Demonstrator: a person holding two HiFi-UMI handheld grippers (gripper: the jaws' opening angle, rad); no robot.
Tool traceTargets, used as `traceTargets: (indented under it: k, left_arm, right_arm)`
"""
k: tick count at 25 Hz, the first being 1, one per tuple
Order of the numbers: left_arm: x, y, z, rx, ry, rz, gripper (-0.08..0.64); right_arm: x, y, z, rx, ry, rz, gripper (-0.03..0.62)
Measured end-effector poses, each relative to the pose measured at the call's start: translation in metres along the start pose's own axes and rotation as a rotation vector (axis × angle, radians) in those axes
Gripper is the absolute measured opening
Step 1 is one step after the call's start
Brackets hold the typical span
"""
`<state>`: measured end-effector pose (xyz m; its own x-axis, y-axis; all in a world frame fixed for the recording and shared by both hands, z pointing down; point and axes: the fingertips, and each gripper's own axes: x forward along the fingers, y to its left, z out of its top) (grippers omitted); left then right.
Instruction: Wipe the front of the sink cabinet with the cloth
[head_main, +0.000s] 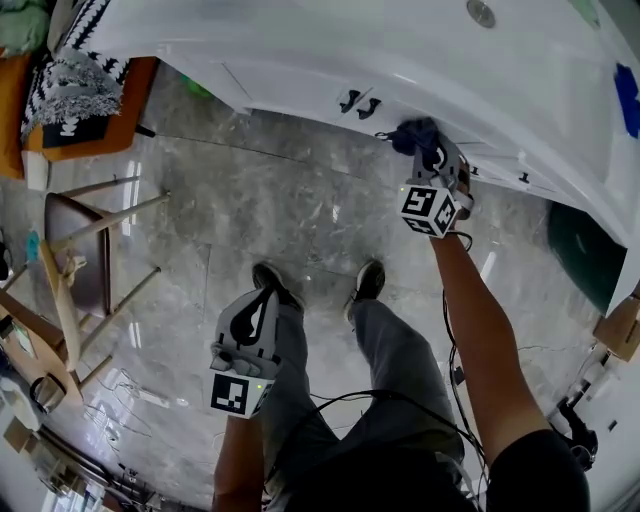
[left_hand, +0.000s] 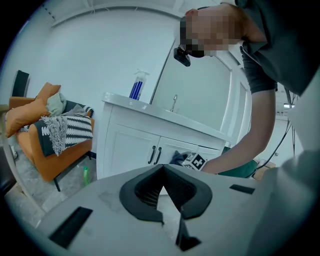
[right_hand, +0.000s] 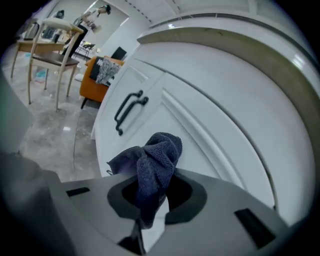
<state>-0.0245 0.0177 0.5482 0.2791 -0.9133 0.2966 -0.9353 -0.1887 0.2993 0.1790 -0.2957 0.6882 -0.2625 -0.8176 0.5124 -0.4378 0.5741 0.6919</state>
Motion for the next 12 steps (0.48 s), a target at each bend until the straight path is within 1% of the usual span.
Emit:
traceTargets:
  k: [3,5,7,12]
  left_arm:
    - [0.002,0.003,-0.011,-0.054,0.022,0.018,0.004]
    - [0.006,0.002,-0.023,-0.071,0.029,0.017,0.005]
    - [0.009,0.001,-0.036,-0.079,0.038,0.013,0.004]
    - [0.011,0.006,-0.063,-0.086,0.069,0.023,0.003]
  right_arm:
    - [-0.004,-0.018,-0.068,0.014,0.119,-0.031,0.046]
    - [0.003,-0.012,-0.087,0.029,0.154,-0.036,0.047]
    - [0.018,0.008,-0.081,0.053,0.149,-0.017,0.046]
    - [0.061,0.081,-0.035,0.157,0.088,0.077,0.046]
